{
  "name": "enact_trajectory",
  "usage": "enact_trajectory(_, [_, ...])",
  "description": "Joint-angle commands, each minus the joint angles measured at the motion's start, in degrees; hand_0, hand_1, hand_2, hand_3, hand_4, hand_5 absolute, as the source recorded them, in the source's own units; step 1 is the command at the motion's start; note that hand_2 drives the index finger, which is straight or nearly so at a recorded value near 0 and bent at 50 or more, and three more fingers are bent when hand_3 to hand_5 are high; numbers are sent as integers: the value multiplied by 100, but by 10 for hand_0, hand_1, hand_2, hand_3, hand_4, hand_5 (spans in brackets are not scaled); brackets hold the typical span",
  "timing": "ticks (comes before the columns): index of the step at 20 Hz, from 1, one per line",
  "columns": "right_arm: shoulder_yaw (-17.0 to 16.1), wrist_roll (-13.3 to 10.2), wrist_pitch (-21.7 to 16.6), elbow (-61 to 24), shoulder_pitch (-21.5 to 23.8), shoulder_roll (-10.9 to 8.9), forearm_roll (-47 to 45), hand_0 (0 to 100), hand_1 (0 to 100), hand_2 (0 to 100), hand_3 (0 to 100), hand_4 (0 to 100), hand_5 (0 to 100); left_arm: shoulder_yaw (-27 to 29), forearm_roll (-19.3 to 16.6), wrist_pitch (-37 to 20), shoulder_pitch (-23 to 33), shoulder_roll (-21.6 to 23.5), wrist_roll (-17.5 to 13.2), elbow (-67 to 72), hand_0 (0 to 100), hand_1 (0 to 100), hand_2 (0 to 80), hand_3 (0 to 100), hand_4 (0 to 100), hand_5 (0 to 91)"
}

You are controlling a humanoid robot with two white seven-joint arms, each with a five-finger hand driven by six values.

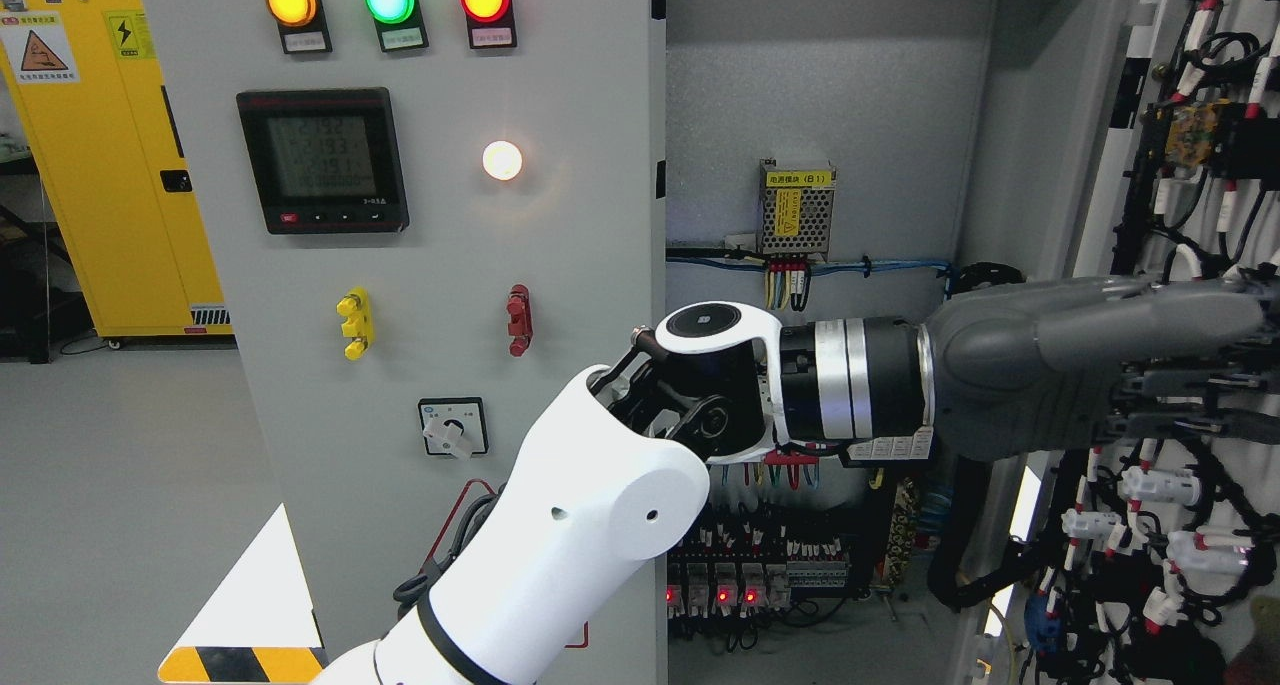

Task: Open door with both hands
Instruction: 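Push the push-button door away with the left hand, swinging it open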

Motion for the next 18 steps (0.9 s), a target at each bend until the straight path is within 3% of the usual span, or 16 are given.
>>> enact_trajectory(1, [132,2,0,-3,53,97,-158,0,500,40,0,0,0,-542,225,-121,-275,-75,114,310,120,556,0,0,0,0])
enact_trajectory(5, [132,2,0,-3,53,97,-158,0,500,40,0,0,0,-639,225,-121,-275,-75,237,336,120,556,0,0,0,0])
enact_trajectory(18, [132,2,0,-3,53,97,-158,0,500,40,0,0,0,-684,365,-209,-275,-57,237,301,120,556,0,0,0,0])
